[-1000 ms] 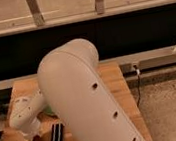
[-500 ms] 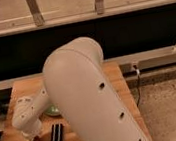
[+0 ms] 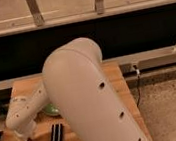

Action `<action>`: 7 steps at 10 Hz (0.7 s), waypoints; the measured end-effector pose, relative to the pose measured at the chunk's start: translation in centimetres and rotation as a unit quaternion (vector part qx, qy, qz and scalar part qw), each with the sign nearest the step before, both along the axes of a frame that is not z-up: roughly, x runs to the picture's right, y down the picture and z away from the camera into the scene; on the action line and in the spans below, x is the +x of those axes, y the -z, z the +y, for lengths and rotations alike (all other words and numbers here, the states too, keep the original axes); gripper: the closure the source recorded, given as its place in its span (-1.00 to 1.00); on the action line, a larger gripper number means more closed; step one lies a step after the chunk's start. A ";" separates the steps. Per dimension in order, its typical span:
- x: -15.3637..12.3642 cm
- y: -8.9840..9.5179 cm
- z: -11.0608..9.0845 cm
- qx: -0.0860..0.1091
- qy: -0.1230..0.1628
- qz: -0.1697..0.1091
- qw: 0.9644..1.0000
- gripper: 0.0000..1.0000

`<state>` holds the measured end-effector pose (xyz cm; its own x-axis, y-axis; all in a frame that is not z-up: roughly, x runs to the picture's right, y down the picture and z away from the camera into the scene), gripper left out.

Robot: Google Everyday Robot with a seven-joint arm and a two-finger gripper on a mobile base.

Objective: Drag the pepper across the table

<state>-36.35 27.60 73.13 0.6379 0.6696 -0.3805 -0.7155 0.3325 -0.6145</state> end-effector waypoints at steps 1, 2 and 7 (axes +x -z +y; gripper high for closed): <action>-1.0 0.0 -0.4 0.004 0.008 -0.008 1.000 1.00; -2.0 -0.1 -0.8 0.008 0.018 -0.016 1.000 1.00; -6.4 0.1 -1.2 0.009 0.042 -0.060 0.997 1.00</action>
<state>-42.71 26.44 73.05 0.7320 0.6183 -0.2860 -0.6062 0.3996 -0.6876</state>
